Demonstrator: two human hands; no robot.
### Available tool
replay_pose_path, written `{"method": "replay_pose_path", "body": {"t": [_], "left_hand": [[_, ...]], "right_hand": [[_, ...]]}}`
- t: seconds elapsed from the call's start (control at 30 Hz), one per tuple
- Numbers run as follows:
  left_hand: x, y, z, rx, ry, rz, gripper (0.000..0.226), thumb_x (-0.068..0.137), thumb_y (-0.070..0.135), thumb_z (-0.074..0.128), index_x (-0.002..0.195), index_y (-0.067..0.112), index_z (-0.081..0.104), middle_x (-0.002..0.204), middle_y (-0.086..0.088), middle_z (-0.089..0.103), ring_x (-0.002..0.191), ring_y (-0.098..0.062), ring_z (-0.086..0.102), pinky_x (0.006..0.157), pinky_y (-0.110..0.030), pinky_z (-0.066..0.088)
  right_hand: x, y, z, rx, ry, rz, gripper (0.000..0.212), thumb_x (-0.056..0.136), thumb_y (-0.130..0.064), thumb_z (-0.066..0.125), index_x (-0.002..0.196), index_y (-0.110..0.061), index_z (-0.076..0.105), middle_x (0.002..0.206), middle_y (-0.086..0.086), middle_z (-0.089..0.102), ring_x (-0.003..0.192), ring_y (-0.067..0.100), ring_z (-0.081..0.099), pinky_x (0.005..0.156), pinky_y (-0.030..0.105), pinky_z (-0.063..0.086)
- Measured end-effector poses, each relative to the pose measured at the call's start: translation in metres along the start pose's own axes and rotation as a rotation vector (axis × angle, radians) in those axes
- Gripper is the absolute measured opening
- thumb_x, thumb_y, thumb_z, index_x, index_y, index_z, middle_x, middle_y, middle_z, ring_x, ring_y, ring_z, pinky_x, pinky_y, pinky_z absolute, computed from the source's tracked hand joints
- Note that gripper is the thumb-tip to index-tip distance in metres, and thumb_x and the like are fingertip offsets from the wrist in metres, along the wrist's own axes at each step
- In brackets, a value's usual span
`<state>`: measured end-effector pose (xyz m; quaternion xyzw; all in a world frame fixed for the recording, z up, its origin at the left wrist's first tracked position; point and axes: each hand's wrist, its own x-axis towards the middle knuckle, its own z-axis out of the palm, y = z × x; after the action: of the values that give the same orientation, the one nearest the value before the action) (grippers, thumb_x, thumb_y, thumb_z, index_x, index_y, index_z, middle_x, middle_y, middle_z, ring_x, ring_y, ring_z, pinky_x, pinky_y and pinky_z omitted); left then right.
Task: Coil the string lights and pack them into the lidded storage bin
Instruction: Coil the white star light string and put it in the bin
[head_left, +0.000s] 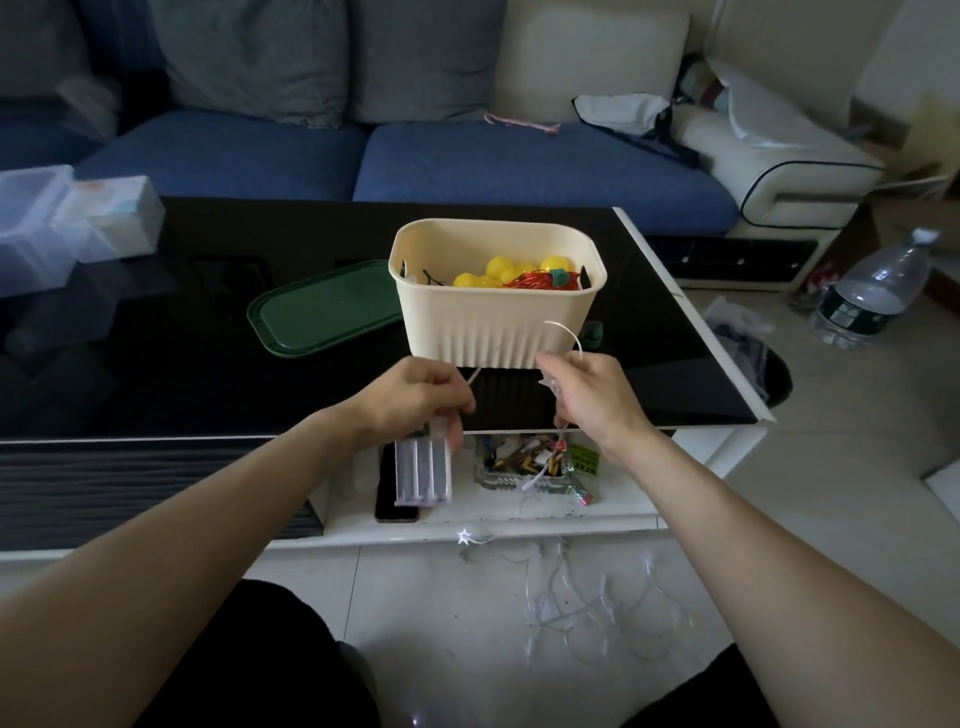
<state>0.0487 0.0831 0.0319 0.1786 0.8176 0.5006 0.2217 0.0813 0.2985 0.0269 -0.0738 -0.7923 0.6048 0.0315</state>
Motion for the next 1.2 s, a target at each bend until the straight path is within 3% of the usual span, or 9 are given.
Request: {"method": "replay_pose_path", "body": {"t": [0.13, 0.27, 0.37, 0.5, 0.6, 0.8, 0.97, 1.1, 1.2], "left_hand": [[-0.003, -0.008, 0.008, -0.2, -0.211, -0.125, 0.019, 0.099, 0.011, 0.05, 0.104, -0.001, 0.064, 0.07, -0.02, 0.068, 0.068, -0.028, 0.068, 0.077, -0.034, 0.052], [-0.001, -0.007, 0.018, -0.358, -0.192, -0.178, 0.026, 0.1, 0.018, 0.047, 0.088, 0.001, 0.061, 0.051, -0.001, 0.034, 0.047, -0.018, 0.036, 0.06, -0.034, 0.038], [0.0, -0.011, 0.022, -0.306, -0.177, -0.167, 0.023, 0.1, 0.016, 0.05, 0.083, 0.004, 0.06, 0.052, 0.002, 0.03, 0.047, -0.013, 0.028, 0.054, -0.029, 0.029], [0.0, -0.015, 0.021, -0.282, -0.124, -0.159, 0.024, 0.099, 0.021, 0.054, 0.09, 0.001, 0.064, 0.056, 0.0, 0.04, 0.049, -0.012, 0.036, 0.05, -0.026, 0.036], [0.003, -0.018, 0.02, -0.284, -0.077, -0.179, 0.033, 0.1, 0.028, 0.053, 0.078, 0.006, 0.061, 0.052, 0.003, 0.032, 0.046, -0.012, 0.027, 0.045, -0.023, 0.026], [0.007, -0.032, 0.015, -0.13, -0.02, -0.234, 0.046, 0.105, 0.039, 0.041, 0.073, 0.01, 0.055, 0.048, 0.006, 0.033, 0.046, -0.013, 0.024, 0.044, -0.022, 0.021], [0.003, -0.028, 0.02, -0.054, -0.097, -0.176, 0.042, 0.103, 0.035, 0.046, 0.087, 0.001, 0.064, 0.051, 0.0, 0.045, 0.044, -0.017, 0.039, 0.046, -0.025, 0.036], [0.002, -0.011, 0.027, -0.116, -0.135, -0.097, 0.033, 0.1, 0.029, 0.055, 0.099, -0.002, 0.066, 0.059, -0.01, 0.056, 0.05, -0.022, 0.052, 0.052, -0.027, 0.044], [0.004, -0.004, 0.035, -0.131, -0.097, -0.016, 0.029, 0.097, 0.024, 0.061, 0.099, -0.004, 0.062, 0.062, -0.009, 0.06, 0.051, -0.022, 0.056, 0.054, -0.027, 0.047]], "right_hand": [[-0.002, 0.001, -0.001, -0.105, -0.025, -0.024, 0.042, 0.094, -0.027, 0.065, 0.058, -0.008, 0.055, 0.047, -0.007, 0.049, 0.042, 0.002, 0.044, 0.063, 0.03, 0.042], [-0.008, -0.001, -0.004, -0.149, -0.215, 0.056, 0.032, 0.092, -0.032, 0.07, 0.077, -0.004, 0.067, 0.05, -0.011, 0.052, 0.045, 0.002, 0.046, 0.058, 0.024, 0.041], [-0.01, -0.001, -0.009, -0.082, -0.433, 0.055, 0.018, 0.087, -0.027, 0.076, 0.088, -0.011, 0.068, 0.055, -0.012, 0.054, 0.056, 0.005, 0.048, 0.064, 0.025, 0.042], [-0.01, 0.006, -0.02, -0.076, -0.61, 0.014, 0.046, 0.077, -0.001, 0.082, 0.118, -0.009, 0.061, 0.067, -0.007, 0.05, 0.067, 0.008, 0.048, 0.073, 0.031, 0.047], [-0.01, 0.009, -0.021, -0.166, -0.537, -0.044, 0.06, 0.076, 0.01, 0.079, 0.126, -0.013, 0.057, 0.07, -0.004, 0.047, 0.066, 0.008, 0.045, 0.072, 0.029, 0.046], [-0.008, 0.01, -0.024, -0.156, -0.193, -0.2, 0.016, 0.091, -0.021, 0.073, 0.101, -0.008, 0.07, 0.075, -0.002, 0.068, 0.057, -0.001, 0.057, 0.059, 0.014, 0.047], [-0.011, 0.012, -0.022, -0.135, -0.091, -0.157, 0.035, 0.089, -0.039, 0.072, 0.075, -0.007, 0.069, 0.061, 0.009, 0.064, 0.045, 0.014, 0.055, 0.048, 0.026, 0.045], [-0.013, 0.009, -0.012, -0.074, -0.093, -0.156, 0.053, 0.079, -0.048, 0.074, 0.066, 0.002, 0.068, 0.048, 0.005, 0.057, 0.04, 0.013, 0.048, 0.049, 0.02, 0.041], [-0.017, 0.006, -0.001, -0.092, -0.162, -0.151, 0.04, 0.083, -0.042, 0.075, 0.067, -0.006, 0.07, 0.048, 0.003, 0.056, 0.041, 0.009, 0.048, 0.047, 0.016, 0.04]]}}
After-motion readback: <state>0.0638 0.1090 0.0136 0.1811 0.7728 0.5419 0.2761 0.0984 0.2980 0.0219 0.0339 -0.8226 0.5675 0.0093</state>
